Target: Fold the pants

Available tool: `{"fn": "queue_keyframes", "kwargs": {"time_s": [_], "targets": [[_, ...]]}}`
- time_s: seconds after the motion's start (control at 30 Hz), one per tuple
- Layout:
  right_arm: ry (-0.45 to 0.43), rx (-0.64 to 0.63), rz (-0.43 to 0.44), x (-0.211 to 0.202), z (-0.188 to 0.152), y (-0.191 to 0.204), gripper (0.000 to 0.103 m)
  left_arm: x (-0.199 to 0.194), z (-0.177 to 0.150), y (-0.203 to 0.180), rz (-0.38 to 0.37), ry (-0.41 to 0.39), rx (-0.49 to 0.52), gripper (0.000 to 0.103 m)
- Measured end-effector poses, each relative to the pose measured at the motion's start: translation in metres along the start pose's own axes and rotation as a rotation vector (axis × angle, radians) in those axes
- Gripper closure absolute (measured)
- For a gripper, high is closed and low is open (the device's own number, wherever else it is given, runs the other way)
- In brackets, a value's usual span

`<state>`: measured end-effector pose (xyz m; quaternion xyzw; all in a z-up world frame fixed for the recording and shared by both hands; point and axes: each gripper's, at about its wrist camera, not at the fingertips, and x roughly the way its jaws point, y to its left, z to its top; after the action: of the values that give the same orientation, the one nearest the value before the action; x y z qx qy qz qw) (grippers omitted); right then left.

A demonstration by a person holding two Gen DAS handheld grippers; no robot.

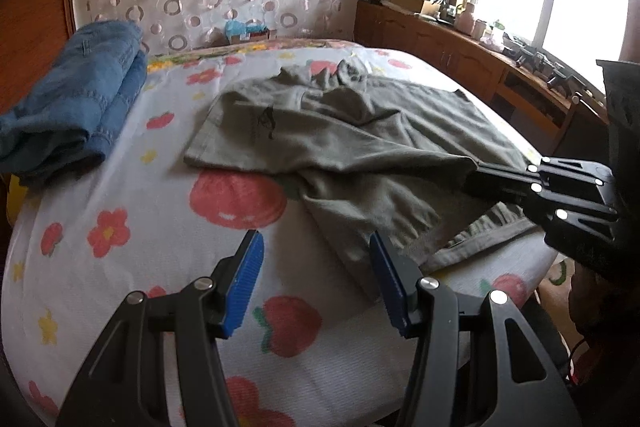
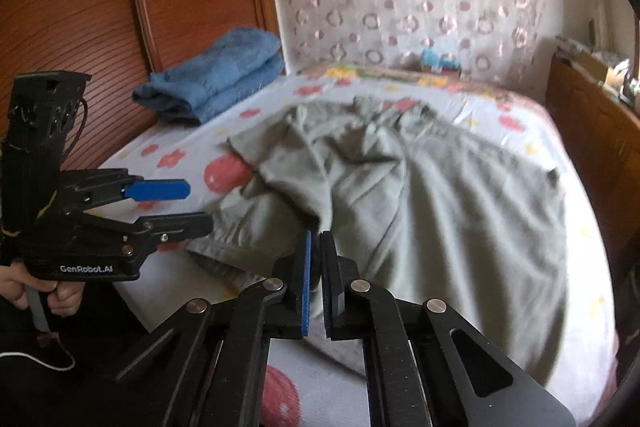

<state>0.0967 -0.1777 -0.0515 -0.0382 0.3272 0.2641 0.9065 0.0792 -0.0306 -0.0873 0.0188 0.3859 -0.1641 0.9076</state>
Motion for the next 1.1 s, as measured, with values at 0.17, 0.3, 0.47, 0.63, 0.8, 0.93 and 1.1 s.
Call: {"fn": "queue_keyframes", "kwargs": {"time_s": [0.17,0.3,0.47,0.63,0.8,0.93,1.1], "targets": [[-0.047,-0.003,-0.033,-0.018,0.008,-0.009,0.101,-0.005,0.008,-0.007,-0.017,-0.016,0.014,0.049],[-0.062,0.008,-0.061,-0.028,0.01,-0.019,0.101,-0.003,0.015,-0.011,-0.018,-0.016,0.023,0.049],[-0.085,0.017,-0.094,-0.046,0.009,-0.03,0.101,-0.003,0.023,-0.018,-0.025,-0.024,0.036,0.049],[-0.105,0.021,-0.123,-0.064,0.006,-0.037,0.101,-0.004,0.032,-0.028,-0.046,-0.039,0.049,0.049],[-0.124,0.035,-0.153,-0.082,0.001,-0.046,0.101,-0.002,0.042,-0.041,-0.07,-0.045,0.072,0.049],[-0.133,0.048,-0.174,-0.095,-0.005,-0.056,0.101,0.001,0.045,-0.051,-0.083,-0.045,0.087,0.049],[-0.136,0.073,-0.2,-0.109,-0.015,-0.07,0.101,0.008,0.046,-0.065,-0.091,-0.029,0.112,0.049]]}}
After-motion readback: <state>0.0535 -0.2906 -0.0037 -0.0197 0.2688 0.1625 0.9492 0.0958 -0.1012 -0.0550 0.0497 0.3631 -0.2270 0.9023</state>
